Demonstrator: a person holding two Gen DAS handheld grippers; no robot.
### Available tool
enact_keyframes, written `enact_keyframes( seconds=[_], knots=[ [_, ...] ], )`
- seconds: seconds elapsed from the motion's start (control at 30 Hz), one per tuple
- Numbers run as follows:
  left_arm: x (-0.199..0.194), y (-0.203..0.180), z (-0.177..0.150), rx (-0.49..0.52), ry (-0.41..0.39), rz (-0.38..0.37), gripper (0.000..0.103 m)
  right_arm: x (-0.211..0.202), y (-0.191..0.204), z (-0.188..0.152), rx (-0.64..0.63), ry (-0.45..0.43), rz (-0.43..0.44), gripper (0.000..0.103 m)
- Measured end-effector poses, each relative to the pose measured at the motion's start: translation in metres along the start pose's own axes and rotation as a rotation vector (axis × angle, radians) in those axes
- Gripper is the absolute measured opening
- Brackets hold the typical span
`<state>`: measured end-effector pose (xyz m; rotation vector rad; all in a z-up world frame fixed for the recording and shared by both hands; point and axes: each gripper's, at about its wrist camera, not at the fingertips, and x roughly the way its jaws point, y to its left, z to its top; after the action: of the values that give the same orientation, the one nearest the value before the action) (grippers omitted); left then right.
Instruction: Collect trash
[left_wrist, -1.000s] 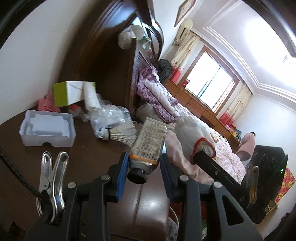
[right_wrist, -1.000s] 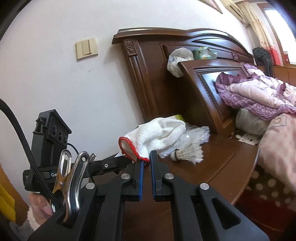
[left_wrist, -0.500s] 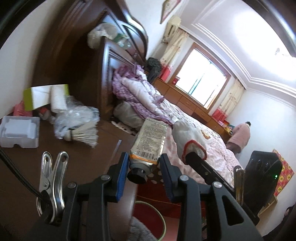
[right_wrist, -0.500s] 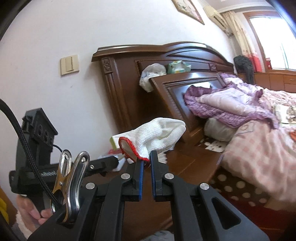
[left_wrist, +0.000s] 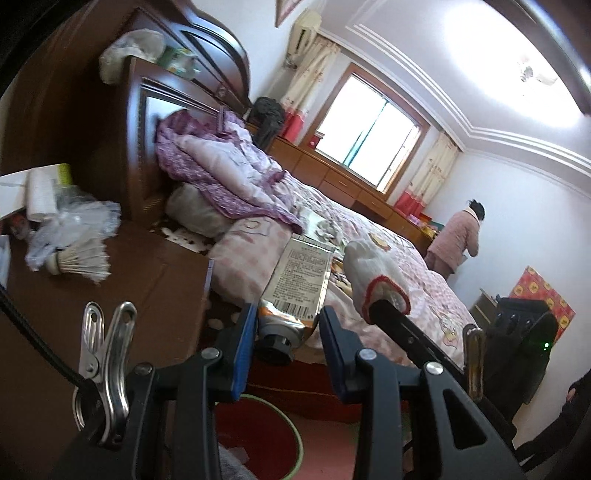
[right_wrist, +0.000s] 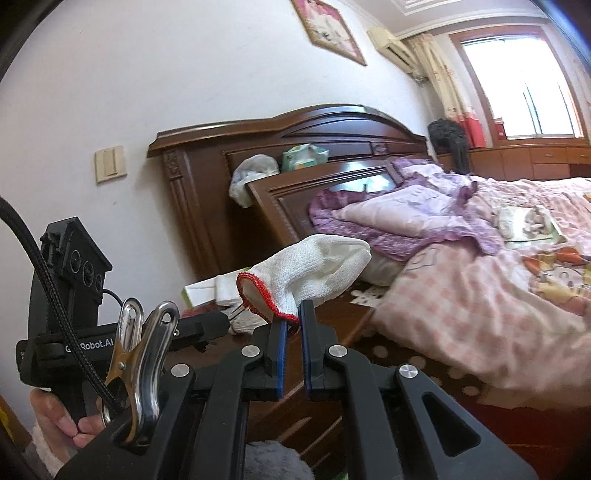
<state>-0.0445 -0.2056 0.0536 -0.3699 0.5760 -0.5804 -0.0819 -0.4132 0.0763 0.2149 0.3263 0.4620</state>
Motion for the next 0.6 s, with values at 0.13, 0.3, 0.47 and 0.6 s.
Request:
enact_keyframes(
  seconds=[0.13, 0.3, 0.47, 0.6],
  knots=[
    [0.015, -0.016, -0.003, 0.015, 0.023, -0.026, 0.036, -0.015, -0.018, -0.002, 0.022, -0.010, -0.030, 0.008],
    [0.039, -0.038, -0.011, 0.030, 0.068, -0.062, 0.036, -0.029, -0.037, -0.004, 0.040, -0.015, -0.068, 0.008],
    [0.062, -0.053, -0.020, 0.043, 0.110, -0.072, 0.036, -0.043, -0.058, -0.008, 0.066, -0.019, -0.107, 0.008],
    [0.084, -0.061, -0.033, 0.039, 0.167, -0.079, 0.036, -0.051, -0.074, -0.016, 0.090, -0.012, -0.135, 0.008]
  ],
)
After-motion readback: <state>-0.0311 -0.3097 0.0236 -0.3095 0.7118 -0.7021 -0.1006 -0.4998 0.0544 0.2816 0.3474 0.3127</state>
